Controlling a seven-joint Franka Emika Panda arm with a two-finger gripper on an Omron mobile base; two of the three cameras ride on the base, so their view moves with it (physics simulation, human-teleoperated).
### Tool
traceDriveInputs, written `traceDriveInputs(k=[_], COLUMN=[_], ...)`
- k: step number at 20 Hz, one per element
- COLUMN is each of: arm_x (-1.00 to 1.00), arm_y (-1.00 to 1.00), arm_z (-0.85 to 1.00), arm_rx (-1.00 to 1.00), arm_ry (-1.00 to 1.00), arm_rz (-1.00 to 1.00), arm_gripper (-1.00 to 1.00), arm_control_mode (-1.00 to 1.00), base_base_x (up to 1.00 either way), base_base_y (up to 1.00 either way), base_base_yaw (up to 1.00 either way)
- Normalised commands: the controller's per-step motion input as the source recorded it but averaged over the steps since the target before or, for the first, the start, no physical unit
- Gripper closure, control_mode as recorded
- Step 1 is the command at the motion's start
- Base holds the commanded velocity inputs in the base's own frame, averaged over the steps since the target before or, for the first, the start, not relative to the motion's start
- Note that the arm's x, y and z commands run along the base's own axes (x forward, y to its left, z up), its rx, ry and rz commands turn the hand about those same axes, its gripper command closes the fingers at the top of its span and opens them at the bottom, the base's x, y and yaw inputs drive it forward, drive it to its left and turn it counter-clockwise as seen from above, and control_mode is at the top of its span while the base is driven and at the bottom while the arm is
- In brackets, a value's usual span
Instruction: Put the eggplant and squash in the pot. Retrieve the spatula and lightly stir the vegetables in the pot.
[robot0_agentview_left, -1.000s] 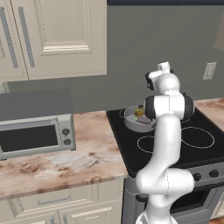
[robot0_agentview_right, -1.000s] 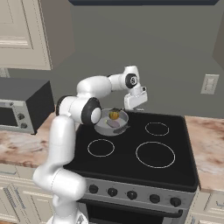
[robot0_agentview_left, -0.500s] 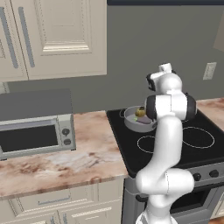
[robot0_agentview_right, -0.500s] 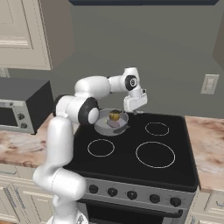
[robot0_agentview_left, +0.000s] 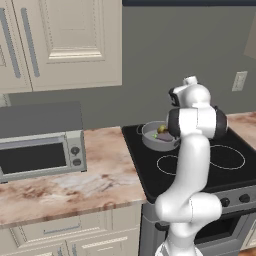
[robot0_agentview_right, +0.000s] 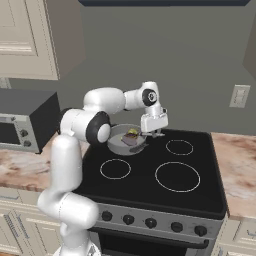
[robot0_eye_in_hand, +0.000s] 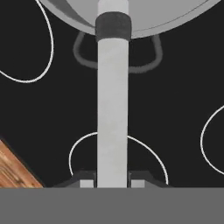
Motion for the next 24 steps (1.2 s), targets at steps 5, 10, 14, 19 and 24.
traceDriveInputs(k=[5, 10, 14, 19, 24], arm_x=[-0.51, -0.31, 0.1, 0.42, 0.45], arm_y=[-0.01, 0.0, -0.01, 0.0, 0.0], arm_z=[0.0, 0.0, 0.0, -0.02, -0.01], arm_rx=[0.0, 0.0, 0.0, -0.01, -0.01], arm_ry=[0.07, 0.01, 0.0, 0.12, 0.11], arm_rz=[0.0, 0.0, 0.0, 0.0, 0.0], arm_gripper=[1.0, 1.0, 1.0, 1.0, 1.0], arm_control_mode=[-1.0, -1.0, -1.0, -1.0, -1.0], base_base_x=[0.0, 0.0, 0.0, 0.0, 0.0], base_base_y=[0.0, 0.0, 0.0, 0.0, 0.0], base_base_yaw=[0.0, 0.0, 0.0, 0.0, 0.0])
